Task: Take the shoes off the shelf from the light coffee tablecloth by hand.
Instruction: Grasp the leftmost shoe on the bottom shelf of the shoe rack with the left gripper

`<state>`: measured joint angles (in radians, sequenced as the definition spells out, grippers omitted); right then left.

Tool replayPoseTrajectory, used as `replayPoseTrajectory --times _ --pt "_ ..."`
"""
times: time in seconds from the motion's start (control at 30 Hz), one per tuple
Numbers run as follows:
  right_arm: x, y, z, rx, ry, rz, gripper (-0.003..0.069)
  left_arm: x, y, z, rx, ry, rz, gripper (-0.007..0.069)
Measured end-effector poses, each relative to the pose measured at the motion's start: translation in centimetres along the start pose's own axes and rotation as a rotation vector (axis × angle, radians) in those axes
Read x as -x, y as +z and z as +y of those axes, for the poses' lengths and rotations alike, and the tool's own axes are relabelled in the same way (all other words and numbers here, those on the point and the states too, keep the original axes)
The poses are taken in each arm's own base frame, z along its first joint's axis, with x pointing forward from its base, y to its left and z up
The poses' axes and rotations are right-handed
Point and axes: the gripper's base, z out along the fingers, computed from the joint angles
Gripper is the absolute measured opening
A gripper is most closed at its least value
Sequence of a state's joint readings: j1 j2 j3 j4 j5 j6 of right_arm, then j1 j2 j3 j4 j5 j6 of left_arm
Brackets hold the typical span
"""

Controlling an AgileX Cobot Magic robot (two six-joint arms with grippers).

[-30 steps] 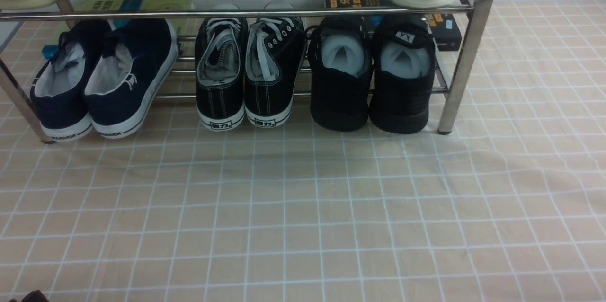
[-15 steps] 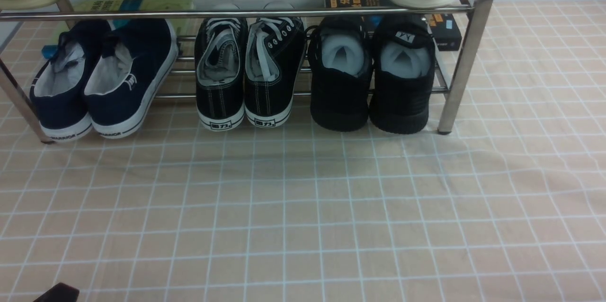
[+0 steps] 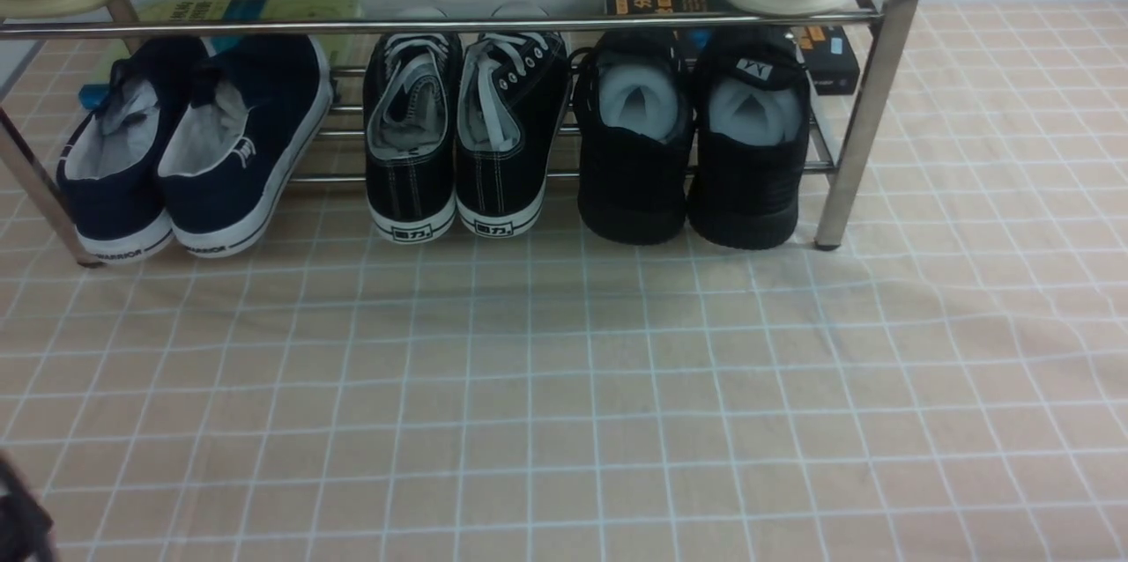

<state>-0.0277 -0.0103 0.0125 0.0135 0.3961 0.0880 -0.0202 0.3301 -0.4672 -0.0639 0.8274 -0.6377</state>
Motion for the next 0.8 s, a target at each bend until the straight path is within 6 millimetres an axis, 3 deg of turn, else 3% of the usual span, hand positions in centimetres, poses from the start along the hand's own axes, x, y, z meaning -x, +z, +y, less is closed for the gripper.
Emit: replayPoseTrajectory --times 0.1,0.13,0.17,0.37,0.57,0.63,0.67,0.8 --pt "0.0 0.0 0.0 0.000 -0.001 0.000 0.0240 0.8 2.3 0.3 0.222 0.106 0.188 0.0001" --pt "0.0 0.0 0.0 0.000 -0.001 0.000 0.0240 0.8 2.3 0.3 0.221 0.109 0.187 0.0001" --pt "0.0 0.0 0.0 0.000 -0.001 0.000 0.0240 1.2 4.0 0.4 0.315 0.162 0.279 0.0001" --pt "0.0 0.0 0.0 0.000 -0.001 0.000 0.0240 4.3 8.1 -0.9 0.433 0.339 0.414 0.0001" --pt "0.0 0.0 0.0 0.000 -0.001 0.000 0.0240 11.2 11.1 -3.1 0.507 0.396 0.379 0.0009" --pt "0.0 0.0 0.0 0.000 -0.001 0.000 0.0240 12.6 11.5 -2.6 0.531 0.371 0.399 0.0011" --pt "0.0 0.0 0.0 0.000 -0.001 0.000 0.0240 14.3 11.8 -2.2 0.517 0.340 0.427 0.0011" --pt "0.0 0.0 0.0 0.000 -0.001 0.000 0.0240 16.7 12.2 -0.7 0.453 0.247 0.450 0.0011"
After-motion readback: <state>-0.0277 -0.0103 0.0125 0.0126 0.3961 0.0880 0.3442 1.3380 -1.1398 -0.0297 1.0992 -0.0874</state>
